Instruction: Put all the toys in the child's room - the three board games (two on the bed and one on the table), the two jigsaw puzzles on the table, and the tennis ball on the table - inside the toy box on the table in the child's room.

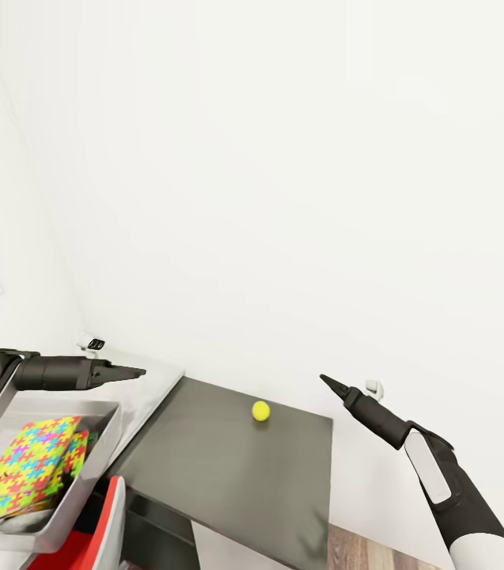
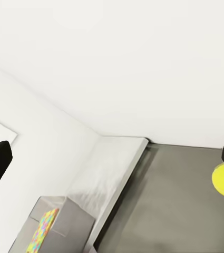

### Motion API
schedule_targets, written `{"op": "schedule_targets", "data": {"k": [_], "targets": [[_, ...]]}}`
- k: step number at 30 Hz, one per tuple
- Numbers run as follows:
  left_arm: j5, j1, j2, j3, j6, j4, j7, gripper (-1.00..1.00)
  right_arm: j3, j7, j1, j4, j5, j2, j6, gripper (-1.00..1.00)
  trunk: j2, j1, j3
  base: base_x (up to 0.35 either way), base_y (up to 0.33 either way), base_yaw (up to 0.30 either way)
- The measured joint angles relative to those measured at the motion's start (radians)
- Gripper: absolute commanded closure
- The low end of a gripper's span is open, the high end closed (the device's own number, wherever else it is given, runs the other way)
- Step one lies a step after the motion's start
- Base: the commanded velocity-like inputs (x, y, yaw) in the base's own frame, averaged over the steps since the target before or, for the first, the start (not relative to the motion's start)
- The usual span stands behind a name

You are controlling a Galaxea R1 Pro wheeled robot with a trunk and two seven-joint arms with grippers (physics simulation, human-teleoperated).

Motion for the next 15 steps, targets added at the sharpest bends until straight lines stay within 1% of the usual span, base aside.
{"op": "schedule_targets", "data": {"k": [3, 8, 15], "targets": [[0.000, 0.000, 0.000, 0.000, 0.000, 0.000, 0.000, -1.00, 0.000, 0.000, 0.000, 0.000, 0.000, 0.000, 0.000, -1.00, 0.000, 0.000, 0.000, 0.089, 0.095, 0.000], [0.000, 0.000, 0.000, 0.000, 0.000, 0.000, 0.000, -1.00, 0.000, 0.001, 0.000, 0.000, 0.000, 0.000, 0.000, -1.00, 0.000, 0.000, 0.000, 0.053, 0.041, 0.000], [0.001, 0.000, 0.000, 0.000, 0.000, 0.000, 0.000, -1.00, 0.000, 0.001, 0.000, 0.000, 0.000, 0.000, 0.000, -1.00, 0.000, 0.000, 0.000, 0.117, 0.060, 0.000]]}}
